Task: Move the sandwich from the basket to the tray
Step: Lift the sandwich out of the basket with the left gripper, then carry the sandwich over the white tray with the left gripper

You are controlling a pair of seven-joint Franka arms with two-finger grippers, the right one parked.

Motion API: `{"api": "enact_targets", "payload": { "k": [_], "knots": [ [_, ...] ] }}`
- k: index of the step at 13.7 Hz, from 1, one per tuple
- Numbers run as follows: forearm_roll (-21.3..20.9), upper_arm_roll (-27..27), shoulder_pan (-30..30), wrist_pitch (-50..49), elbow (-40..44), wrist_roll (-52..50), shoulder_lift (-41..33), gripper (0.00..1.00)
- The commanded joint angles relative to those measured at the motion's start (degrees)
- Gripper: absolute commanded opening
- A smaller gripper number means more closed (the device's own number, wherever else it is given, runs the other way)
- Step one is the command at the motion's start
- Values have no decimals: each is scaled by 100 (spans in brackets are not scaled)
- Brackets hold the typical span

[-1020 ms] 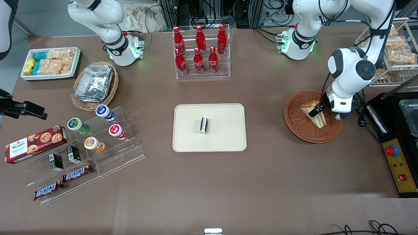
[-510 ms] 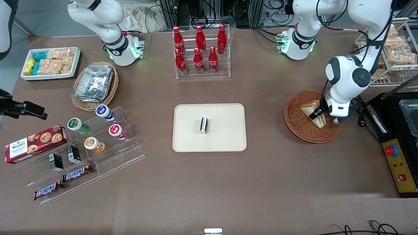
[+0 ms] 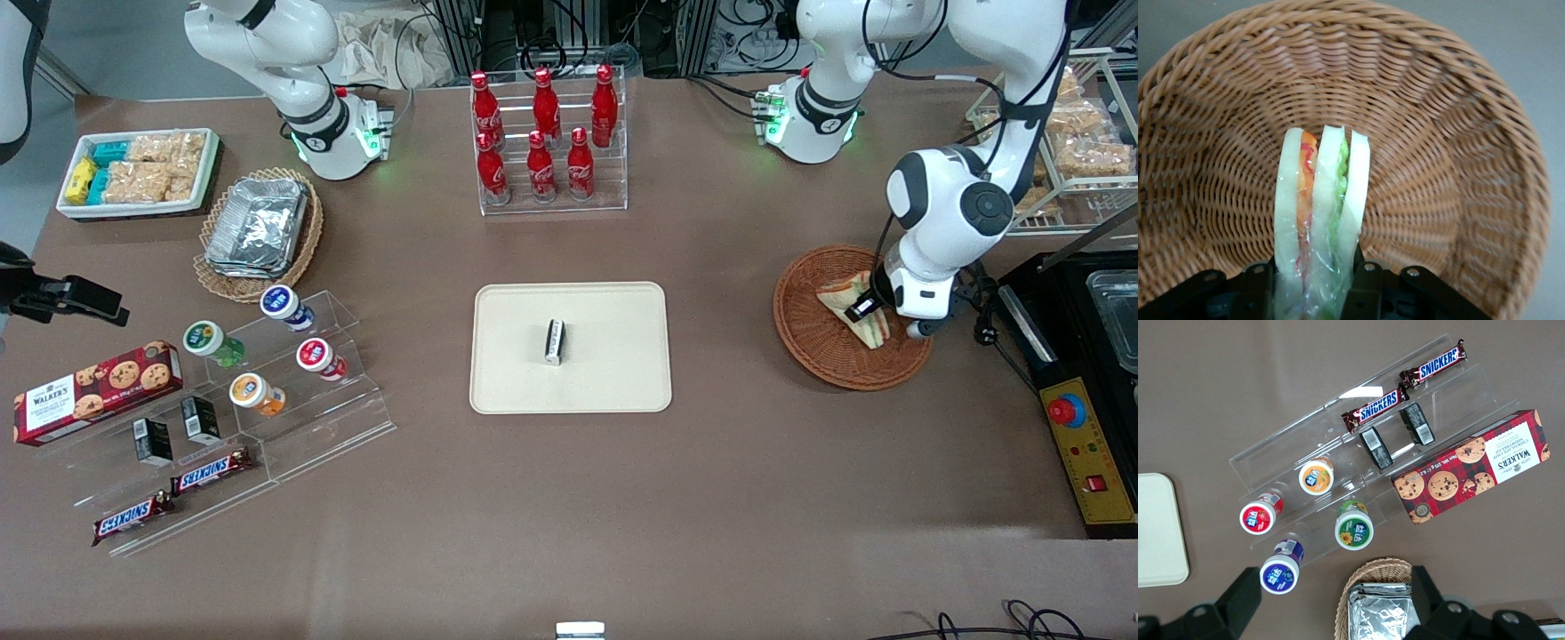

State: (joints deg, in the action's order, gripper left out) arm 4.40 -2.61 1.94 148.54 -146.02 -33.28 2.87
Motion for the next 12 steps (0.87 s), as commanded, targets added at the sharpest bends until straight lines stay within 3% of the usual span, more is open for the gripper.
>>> {"api": "enact_targets", "payload": {
  "k": [1,3,6,9,12],
  "knots": [
    [53,-414,-19,-868,292,129,-690,0],
    [52,-966,-19,-1220,634,260,-867,0],
    [52,-1609,-19,-2351,1966,366,-649,0],
    [61,-1961,-19,-3925,3882,375,70,0],
    [-227,-2321,-27,-3956,4625,436,783,0]
  ]
}}
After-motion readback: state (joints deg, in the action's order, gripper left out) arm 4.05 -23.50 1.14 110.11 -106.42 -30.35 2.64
